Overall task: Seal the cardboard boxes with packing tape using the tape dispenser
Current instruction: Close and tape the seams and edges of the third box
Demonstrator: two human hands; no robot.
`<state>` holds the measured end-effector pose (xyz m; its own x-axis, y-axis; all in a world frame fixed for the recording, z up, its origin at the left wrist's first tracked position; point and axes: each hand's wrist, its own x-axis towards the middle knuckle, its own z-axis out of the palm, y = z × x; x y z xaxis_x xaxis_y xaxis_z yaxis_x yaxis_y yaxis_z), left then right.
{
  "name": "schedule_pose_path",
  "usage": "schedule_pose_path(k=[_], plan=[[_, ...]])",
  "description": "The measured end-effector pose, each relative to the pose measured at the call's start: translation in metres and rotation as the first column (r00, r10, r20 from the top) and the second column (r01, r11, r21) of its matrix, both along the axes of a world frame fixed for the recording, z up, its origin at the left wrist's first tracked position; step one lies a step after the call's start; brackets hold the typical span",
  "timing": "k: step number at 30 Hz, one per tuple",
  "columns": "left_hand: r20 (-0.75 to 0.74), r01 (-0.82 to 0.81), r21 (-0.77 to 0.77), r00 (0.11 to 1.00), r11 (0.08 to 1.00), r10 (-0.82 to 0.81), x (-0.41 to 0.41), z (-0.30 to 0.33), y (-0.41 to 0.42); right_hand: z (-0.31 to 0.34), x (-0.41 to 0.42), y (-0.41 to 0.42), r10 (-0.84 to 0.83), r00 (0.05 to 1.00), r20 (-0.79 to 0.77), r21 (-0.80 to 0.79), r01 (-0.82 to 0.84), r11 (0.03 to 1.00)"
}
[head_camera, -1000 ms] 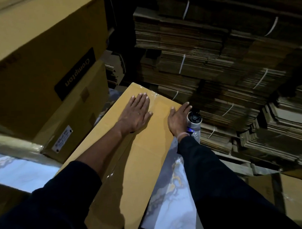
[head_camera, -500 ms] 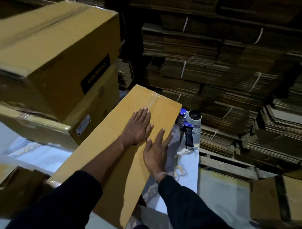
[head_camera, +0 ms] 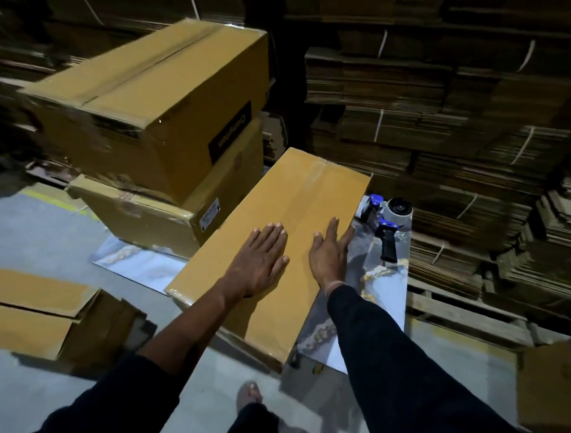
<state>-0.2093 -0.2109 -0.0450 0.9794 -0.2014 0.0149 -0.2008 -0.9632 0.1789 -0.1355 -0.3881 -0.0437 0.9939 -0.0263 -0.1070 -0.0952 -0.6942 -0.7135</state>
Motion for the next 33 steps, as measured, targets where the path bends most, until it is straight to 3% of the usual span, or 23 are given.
schedule_pose_path(k=[10,19,27,33], plan=[[0.000,-0.034,0.013,0.999,0.999,0.034,0.048,-0.005,-0.001,0.002,0.065,0.002,0.017,1.000,0.016,-0.097,-0.015,0.995],[-0.007,0.029,-0.012,1.000,0.999,-0.030,0.101,-0.005,-0.004,0.005,0.115,0.004,0.002,1.000,0.012,-0.184,0.000,0.983],[-0.052,0.081,0.013,0.995,0.997,-0.080,0.116,0.002,0.004,0.006,0.102,0.013,-0.032,0.999,0.001,-0.242,0.031,0.970],[-0.055,0.095,-0.018,0.994,0.995,-0.096,0.113,0.005,0.008,0.006,0.041,0.021,0.002,1.000,0.010,-0.338,0.001,0.941]])
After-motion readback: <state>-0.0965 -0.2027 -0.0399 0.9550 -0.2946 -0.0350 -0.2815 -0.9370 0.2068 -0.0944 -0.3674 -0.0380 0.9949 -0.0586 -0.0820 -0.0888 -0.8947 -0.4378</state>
